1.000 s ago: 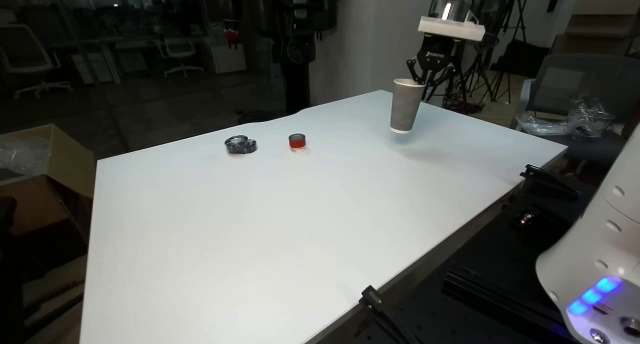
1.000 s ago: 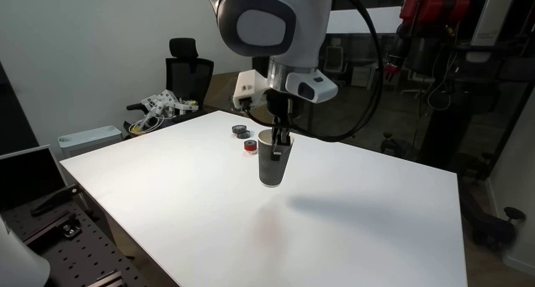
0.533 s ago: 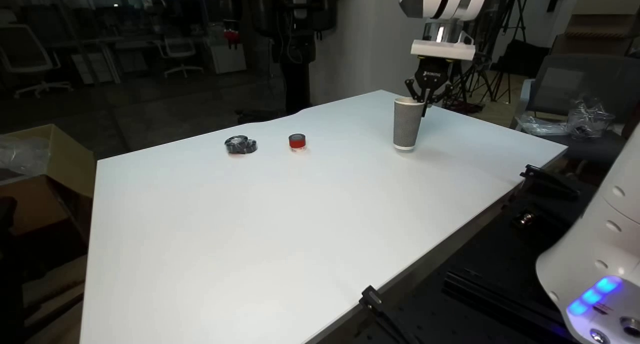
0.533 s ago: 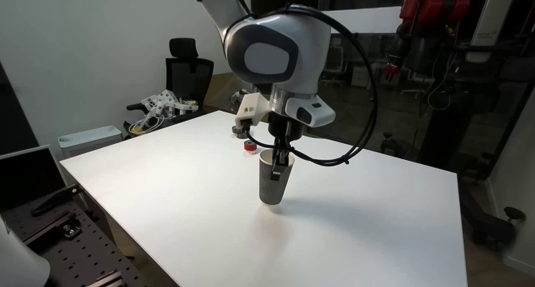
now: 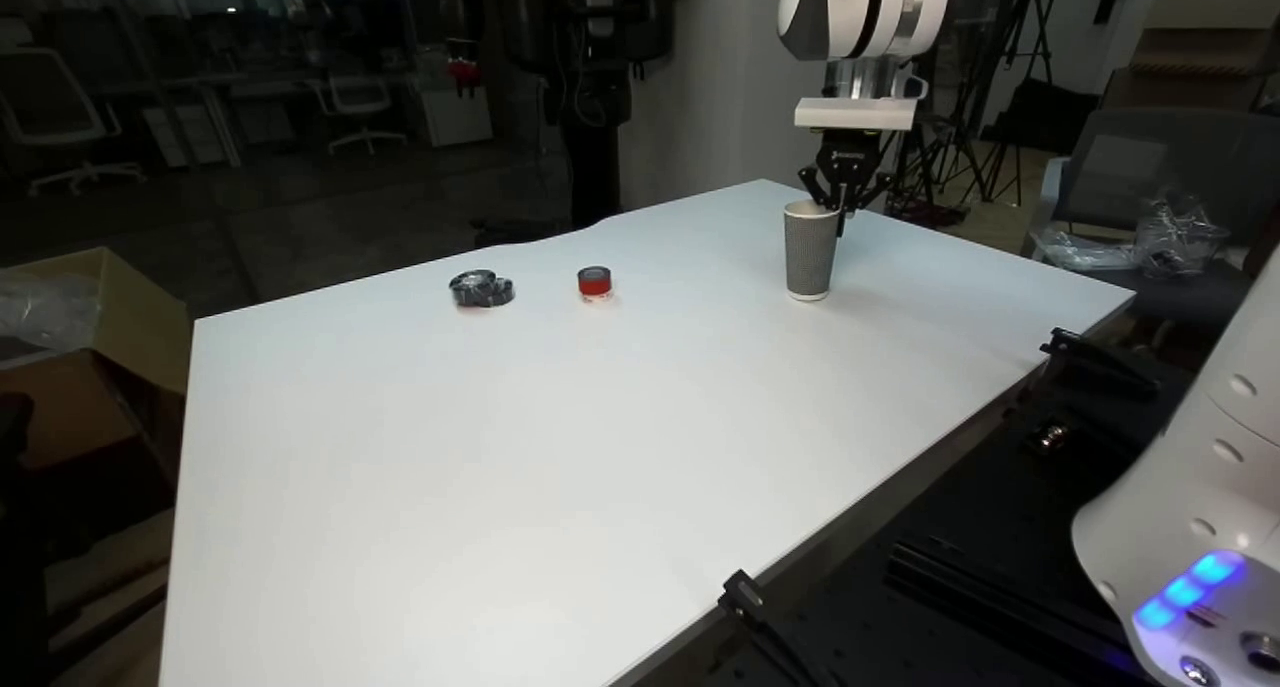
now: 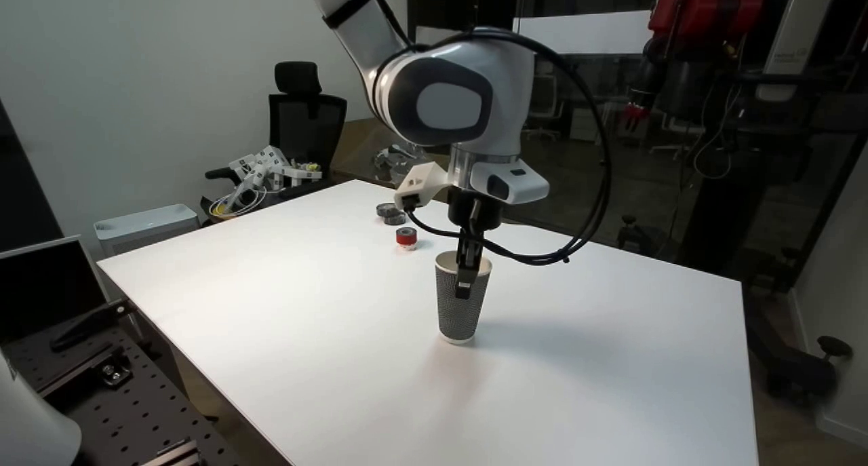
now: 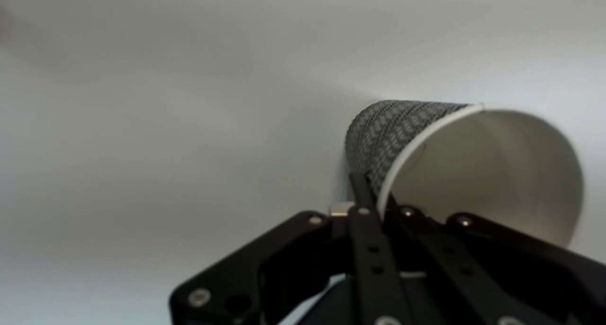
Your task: Move the cup to the right
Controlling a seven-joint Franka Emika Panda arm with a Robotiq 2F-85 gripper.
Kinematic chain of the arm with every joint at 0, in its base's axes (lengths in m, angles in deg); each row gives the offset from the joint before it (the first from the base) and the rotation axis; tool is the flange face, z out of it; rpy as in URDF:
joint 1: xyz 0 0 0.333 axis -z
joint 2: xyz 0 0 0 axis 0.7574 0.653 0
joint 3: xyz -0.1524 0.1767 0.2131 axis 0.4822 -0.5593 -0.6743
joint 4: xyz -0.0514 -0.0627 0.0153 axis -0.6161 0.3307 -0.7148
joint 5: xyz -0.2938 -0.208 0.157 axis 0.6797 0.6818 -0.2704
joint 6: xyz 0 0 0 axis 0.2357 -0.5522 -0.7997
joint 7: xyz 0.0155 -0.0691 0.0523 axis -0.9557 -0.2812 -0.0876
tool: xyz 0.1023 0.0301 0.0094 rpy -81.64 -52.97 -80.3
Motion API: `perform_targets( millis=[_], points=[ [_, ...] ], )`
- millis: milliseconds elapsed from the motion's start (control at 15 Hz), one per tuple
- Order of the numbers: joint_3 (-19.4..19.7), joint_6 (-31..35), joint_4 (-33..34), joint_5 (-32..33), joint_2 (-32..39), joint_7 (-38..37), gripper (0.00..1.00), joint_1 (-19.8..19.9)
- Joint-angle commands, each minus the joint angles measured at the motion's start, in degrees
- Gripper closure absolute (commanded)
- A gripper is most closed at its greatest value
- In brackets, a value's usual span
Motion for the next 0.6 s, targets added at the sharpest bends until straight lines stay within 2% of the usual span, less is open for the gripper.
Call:
perform_targets(
  millis=[0,200,267,333,533],
  points=[
    [1.23,0.68,2.27,1.71,2.70,-4.55,0.99,-1.54],
    [1.19,0.32,2.85,1.78,3.01,-4.72,0.99,-1.56],
    [1.11,0.35,2.91,1.67,3.05,-4.64,0.81,-1.50],
    [1.05,0.38,2.93,1.56,3.02,-4.55,0.71,-1.45],
    [1.05,0.66,3.00,1.39,3.84,-4.51,0.53,-1.44]
  ],
)
